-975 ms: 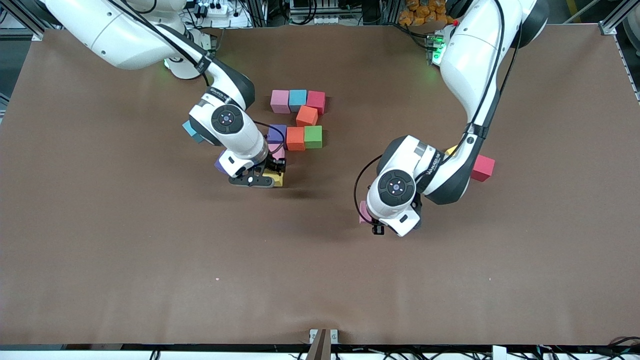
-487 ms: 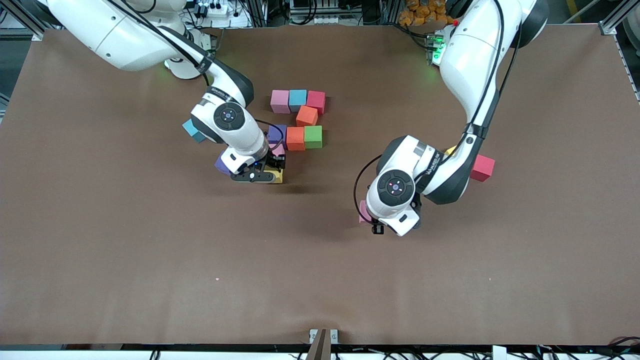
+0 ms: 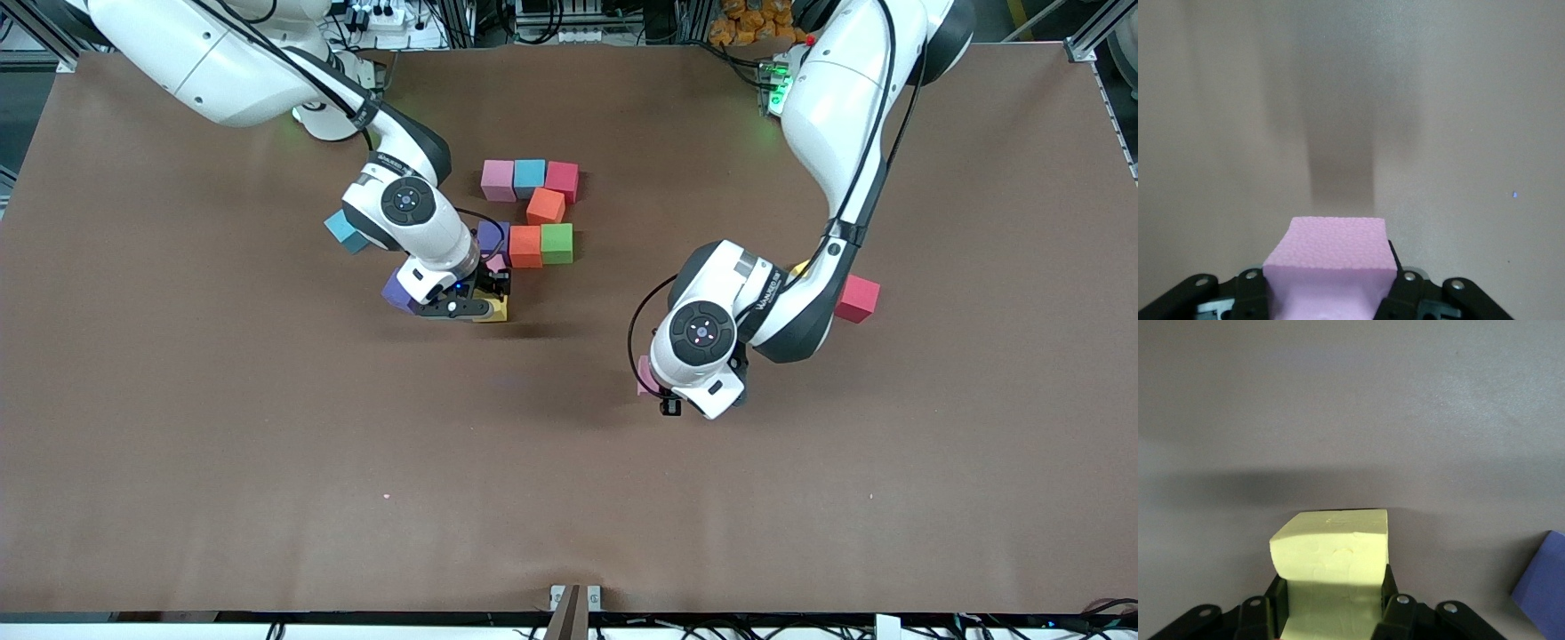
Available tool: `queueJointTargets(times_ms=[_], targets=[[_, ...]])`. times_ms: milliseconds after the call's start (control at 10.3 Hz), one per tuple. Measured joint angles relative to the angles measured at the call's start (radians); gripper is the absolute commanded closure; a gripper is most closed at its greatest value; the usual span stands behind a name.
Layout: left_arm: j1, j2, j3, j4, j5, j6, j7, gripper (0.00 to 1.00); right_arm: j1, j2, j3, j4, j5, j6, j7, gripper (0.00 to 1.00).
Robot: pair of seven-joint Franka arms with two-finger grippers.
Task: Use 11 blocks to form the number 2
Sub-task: 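Place the yellow cube below purple while the left gripper brings pink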
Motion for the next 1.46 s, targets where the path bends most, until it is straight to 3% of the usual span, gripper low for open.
queueJointTargets(times_ms=[292,682,780,1170,1462], targets=[[-0.003,0.000,-0.002,0.000,0.000,0.000,0.000,0.45,-0.003,0.000,-0.001,-0.002,-0.010,0.000,0.000,0.74],[-0.035,0.001,-0.004,-0.003,0.000,0.000,-0.035,0.45,-0.004,0.000,-0.003,-0.007,-0.011,0.004,0.000,0.23],[-0.043,0.002,-0.004,-0.004,0.000,0.001,-0.049,0.45,-0.004,0.000,-0.004,-0.008,-0.011,0.005,0.000,0.19],[-0.066,0.006,-0.005,-0.008,0.000,0.011,-0.102,0.45,-0.007,0.000,-0.005,-0.008,-0.012,0.007,0.001,0.17],[-0.093,0.016,-0.006,-0.012,-0.025,0.042,-0.166,0.45,-0.032,-0.002,-0.003,-0.004,-0.012,0.007,0.002,0.07]])
